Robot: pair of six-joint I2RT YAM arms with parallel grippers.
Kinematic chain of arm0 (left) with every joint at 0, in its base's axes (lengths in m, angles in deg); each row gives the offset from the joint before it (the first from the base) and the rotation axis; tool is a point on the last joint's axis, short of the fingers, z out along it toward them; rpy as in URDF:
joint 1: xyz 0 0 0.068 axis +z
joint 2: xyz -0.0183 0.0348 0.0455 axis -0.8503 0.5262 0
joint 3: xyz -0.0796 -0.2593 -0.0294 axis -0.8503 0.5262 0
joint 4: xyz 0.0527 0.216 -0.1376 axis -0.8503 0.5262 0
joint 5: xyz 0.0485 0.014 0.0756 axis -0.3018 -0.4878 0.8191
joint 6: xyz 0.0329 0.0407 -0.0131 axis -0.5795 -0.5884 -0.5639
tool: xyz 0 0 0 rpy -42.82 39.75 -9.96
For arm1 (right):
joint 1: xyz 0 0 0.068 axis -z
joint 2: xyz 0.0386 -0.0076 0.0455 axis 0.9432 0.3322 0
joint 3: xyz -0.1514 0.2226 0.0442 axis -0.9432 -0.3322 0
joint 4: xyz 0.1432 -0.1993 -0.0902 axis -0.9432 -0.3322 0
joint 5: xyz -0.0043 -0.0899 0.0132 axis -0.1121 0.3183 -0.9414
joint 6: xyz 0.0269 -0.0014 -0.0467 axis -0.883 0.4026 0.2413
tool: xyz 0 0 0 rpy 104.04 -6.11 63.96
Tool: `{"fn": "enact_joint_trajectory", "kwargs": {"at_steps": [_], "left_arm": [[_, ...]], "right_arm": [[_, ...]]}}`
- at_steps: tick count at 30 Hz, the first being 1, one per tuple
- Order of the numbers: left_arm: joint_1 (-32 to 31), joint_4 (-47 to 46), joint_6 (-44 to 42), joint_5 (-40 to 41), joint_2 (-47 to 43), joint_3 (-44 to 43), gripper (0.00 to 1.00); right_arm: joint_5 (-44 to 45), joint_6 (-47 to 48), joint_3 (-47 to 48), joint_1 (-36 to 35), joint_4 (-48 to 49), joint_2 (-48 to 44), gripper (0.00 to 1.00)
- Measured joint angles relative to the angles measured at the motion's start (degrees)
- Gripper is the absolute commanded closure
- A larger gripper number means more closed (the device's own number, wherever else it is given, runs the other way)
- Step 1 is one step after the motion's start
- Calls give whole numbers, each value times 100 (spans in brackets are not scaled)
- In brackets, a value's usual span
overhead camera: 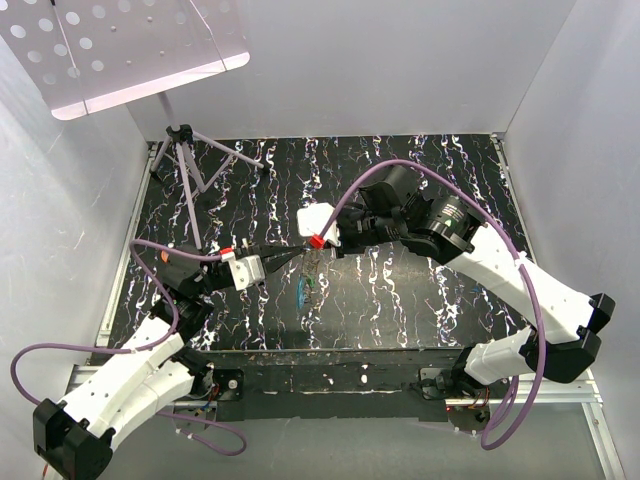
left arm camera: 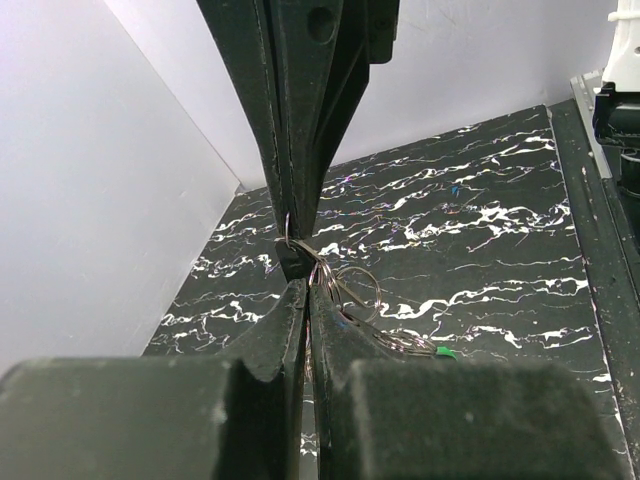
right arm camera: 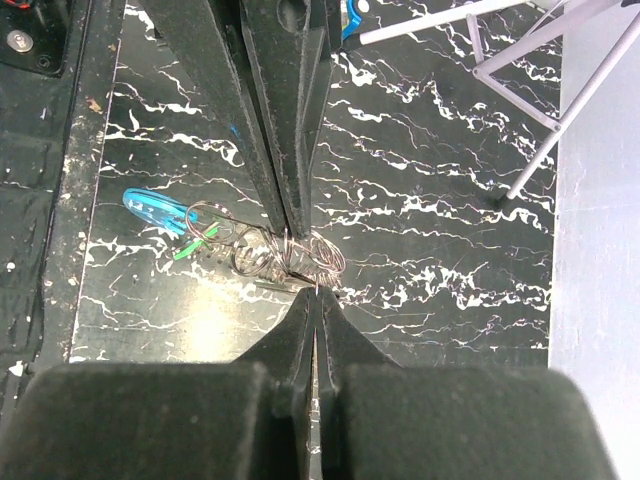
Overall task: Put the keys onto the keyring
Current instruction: Adjust the keyring.
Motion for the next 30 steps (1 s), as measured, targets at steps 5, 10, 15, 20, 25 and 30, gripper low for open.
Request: {"fn": "enact_joint_trajectory", "kwargs": {"at_steps": [5,10,15,20,25,30], "left_arm": [[0,22,-66,-26,-28,0,100],[0,-70,125,68,-26,2,100],[101,-1029,1047,411,-2,236,100],[809,-3230,3252,962,562,616,100],[1093,-4096,4577,1945,1108,831,100],[960,-3058,3895,1493,1191,68,100]], "right_arm": [[-26,111,0,0,-11,0,99],[-118,238,20,-2,-66,2,99],[-133,380,402,52,-221,133,99],[-133,503,1421,341,-588,396,99],[-149,474,1985,640,-708,431,99],[-219,299,1893,881,-739,389,99]]}}
